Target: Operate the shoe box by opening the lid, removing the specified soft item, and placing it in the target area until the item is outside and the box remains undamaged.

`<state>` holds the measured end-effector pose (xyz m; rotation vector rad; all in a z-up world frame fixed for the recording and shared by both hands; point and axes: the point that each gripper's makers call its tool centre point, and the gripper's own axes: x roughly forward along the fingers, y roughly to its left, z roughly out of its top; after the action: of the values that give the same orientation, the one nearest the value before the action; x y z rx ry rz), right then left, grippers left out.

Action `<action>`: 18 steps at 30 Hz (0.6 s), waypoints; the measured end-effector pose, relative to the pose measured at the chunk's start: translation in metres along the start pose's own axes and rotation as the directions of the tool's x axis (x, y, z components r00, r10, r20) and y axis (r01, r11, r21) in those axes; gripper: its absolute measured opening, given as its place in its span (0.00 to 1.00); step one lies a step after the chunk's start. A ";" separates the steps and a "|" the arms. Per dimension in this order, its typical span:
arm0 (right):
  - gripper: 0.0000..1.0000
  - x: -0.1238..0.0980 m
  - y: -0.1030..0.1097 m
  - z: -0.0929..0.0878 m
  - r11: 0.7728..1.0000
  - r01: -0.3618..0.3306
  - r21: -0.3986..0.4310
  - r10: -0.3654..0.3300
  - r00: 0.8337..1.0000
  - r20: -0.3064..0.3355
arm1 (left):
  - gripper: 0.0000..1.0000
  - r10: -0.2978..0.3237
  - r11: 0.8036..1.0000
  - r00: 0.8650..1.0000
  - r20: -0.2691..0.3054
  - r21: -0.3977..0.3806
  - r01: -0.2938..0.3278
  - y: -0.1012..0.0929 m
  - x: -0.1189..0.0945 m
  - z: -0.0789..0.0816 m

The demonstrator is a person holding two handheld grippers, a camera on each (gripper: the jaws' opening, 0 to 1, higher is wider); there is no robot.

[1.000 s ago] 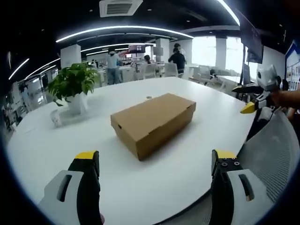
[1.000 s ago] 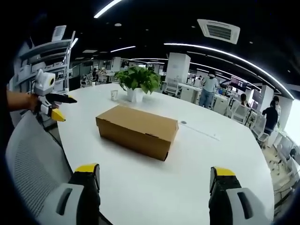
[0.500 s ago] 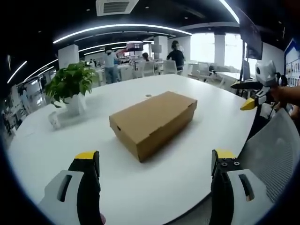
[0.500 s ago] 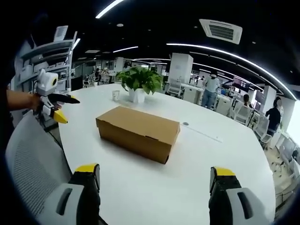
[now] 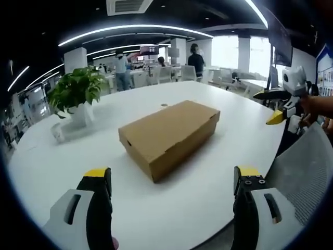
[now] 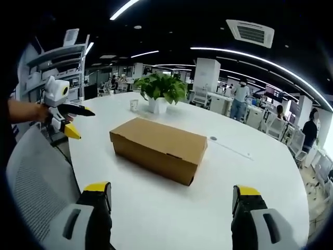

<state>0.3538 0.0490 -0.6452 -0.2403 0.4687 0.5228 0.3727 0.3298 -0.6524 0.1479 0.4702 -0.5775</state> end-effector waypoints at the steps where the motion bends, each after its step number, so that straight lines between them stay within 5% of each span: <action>1: 0.97 0.001 0.001 0.000 1.000 -0.003 -0.002 0.003 1.000 -0.002 | 0.97 -0.001 1.000 1.000 0.000 -0.001 0.001 0.000 0.001 0.000; 18: 0.97 0.022 0.004 0.001 0.996 -0.068 -0.057 0.066 0.997 -0.027 | 0.96 0.004 1.000 1.000 -0.014 -0.017 -0.004 0.010 0.011 0.001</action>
<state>0.3687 0.0620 -0.6551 -0.2877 0.4877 0.6001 0.3864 0.3325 -0.6567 0.1365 0.4878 -0.5685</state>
